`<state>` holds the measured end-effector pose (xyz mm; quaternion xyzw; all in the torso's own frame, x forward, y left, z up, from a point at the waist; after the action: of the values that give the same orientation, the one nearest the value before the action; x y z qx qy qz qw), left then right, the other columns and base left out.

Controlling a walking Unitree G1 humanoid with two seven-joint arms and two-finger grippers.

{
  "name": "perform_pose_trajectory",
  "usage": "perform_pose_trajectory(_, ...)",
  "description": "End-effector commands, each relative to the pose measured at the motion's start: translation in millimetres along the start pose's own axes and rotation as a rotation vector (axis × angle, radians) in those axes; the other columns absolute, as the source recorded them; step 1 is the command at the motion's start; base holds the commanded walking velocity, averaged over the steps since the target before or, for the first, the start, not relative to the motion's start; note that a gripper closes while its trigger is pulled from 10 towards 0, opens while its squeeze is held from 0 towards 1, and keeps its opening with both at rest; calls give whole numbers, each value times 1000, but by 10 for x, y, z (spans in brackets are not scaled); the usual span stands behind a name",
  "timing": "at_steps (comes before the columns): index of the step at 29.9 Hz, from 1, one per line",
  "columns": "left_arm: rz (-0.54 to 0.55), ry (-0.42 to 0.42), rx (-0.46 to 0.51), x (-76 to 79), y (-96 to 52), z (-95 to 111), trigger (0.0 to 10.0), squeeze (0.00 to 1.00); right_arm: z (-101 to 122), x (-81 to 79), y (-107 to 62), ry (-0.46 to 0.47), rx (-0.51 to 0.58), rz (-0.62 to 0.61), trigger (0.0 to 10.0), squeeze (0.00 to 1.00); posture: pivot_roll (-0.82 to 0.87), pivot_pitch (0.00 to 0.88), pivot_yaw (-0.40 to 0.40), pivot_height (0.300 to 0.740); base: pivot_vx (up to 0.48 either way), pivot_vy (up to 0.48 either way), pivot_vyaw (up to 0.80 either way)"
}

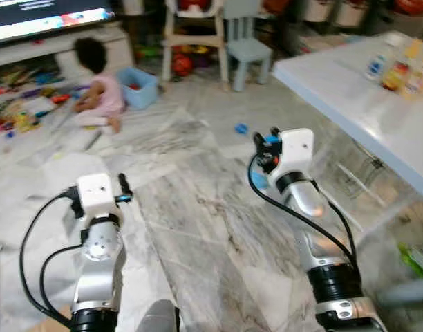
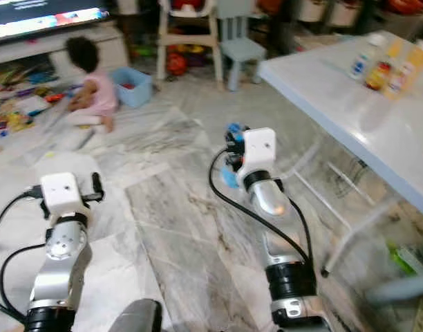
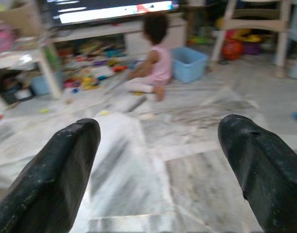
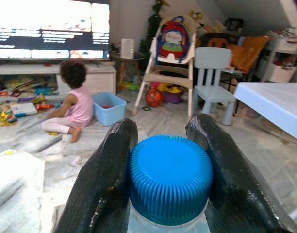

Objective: Restocking fridge

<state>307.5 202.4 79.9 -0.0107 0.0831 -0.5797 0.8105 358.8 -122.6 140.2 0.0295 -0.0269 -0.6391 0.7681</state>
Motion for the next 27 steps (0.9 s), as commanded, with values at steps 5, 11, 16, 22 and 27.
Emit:
perform_pose_trajectory(5, 24, 30, 3, -101, -19, -4, 10000, 0, 124, -33, 19, 22, 39, 9, 10000, 0, 86, 0, -76, 740, 0, 0, 800)
perform_pose_trajectory(11, 35, 65, 2, -239, -88, -40, 10000, 0, 45, 65, -30, 20, 9, -15, 10000, 0, 84, 0, -79, 740, 0, 0, 800)
perform_pose_trajectory(16, 11, 76, 13, -419, -274, -88, 10000, 0, -53, 161, -120, 14, -24, -47, 10000, 0, 94, 0, -84, 740, 0, 0, 800)
perform_pose_trajectory(22, -18, 81, 4, -483, -432, -158, 10000, 0, -114, 259, -215, -10, -46, -62, 10000, 0, 99, 0, -87, 740, 0, 0, 800)
perform_pose_trajectory(27, -54, 52, 17, -386, -427, -108, 10000, 0, -156, 350, -264, -17, -65, -85, 10000, 0, 102, 0, -92, 740, 0, 0, 800)
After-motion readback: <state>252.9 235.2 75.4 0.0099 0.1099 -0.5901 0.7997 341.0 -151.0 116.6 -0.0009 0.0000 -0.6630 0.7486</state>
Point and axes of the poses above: a point about 5 cm out from each wrist's last joint towards the gripper, its own y axis pointing out of the wrist towards the gripper, its own z axis along the axis of the wrist's last joint, x = y × z, the point moved 4 cm from there along y, pointing out of the wrist towards the gripper, and after that the axes turned 1 degree about y, right-handed, at the moved point
